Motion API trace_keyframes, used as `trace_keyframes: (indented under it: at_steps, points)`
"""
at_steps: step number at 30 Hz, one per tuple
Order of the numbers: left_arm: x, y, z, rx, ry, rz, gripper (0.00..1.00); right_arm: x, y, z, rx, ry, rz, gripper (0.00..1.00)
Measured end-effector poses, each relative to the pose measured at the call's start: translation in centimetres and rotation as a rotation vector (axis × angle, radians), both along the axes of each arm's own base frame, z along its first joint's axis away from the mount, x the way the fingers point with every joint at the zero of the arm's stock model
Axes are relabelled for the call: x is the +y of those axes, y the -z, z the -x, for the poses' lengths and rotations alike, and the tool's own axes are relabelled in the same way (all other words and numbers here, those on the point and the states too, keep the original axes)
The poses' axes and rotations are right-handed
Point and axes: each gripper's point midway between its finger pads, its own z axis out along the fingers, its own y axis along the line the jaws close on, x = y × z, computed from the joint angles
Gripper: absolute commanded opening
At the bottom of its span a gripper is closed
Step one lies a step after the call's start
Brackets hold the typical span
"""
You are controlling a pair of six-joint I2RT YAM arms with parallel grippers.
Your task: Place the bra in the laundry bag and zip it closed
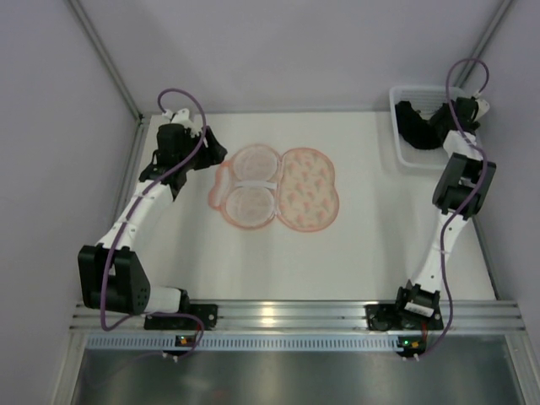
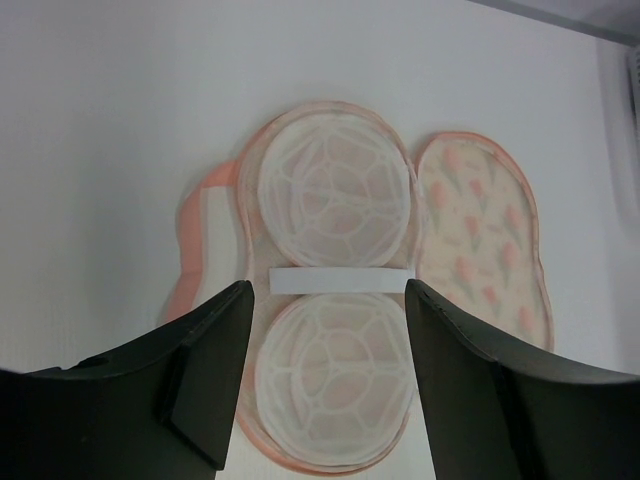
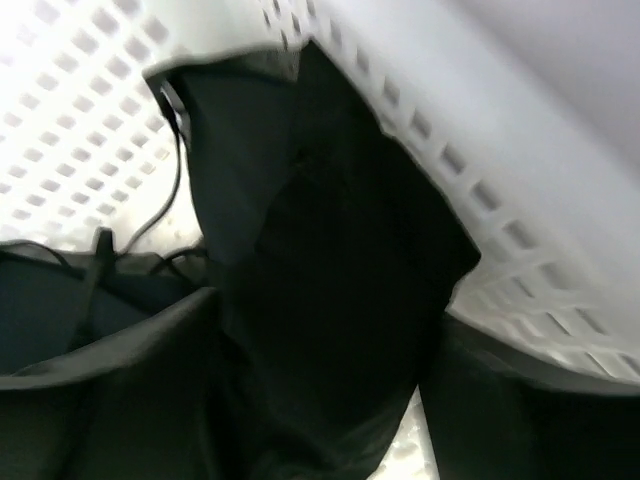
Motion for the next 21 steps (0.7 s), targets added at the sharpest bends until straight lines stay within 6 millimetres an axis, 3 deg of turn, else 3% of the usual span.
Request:
trace_keyframes:
  at_steps: [2,3,4,7,8,13,16,18,21]
  points:
    - [0.0,0.0,0.0,0.003,-0.004,0.008,0.68,0.4,1.0,-0.1,0.012,-0.022,-0.011,0.55]
    - [-0.1,0.0,0.0,0.003,-0.005,0.009,0.68,0.5,1.6,-0.2,0.020,-0.034,-0.016,0.40]
    - [-0.1,0.0,0.0,0.004,-0.005,0.011,0.68,0.6,1.9,-0.2,0.024,-0.040,-0.017,0.32]
    - [-0.2,0.0,0.0,0.004,-0.003,0.011,0.68,0.9,2.0,-0.5,0.022,-0.066,-0.015,0.04]
    - [-0.2,0.0,0.0,0.004,-0.002,0.011,0.68,0.9,1.9,-0.6,0.019,-0.072,-0.012,0.00]
    - [-0.3,0.2,0.1,0.007,0.000,0.010,0.68,1.3,1.6,-0.7,0.015,-0.103,-0.010,0.00]
    - [-0.2,0.6,0.3,0.018,-0.001,0.007,0.68,1.8,0.4,-0.9,0.006,-0.125,-0.001,0.00]
    - [-0.2,0.9,0.4,0.022,-0.001,0.004,0.68,2.2,-1.3,-0.9,-0.012,-0.136,0.010,0.00]
    - [-0.2,1.0,0.5,0.024,0.001,0.001,0.68,2.9,-6.5,-1.0,-0.076,-0.161,0.054,0.00]
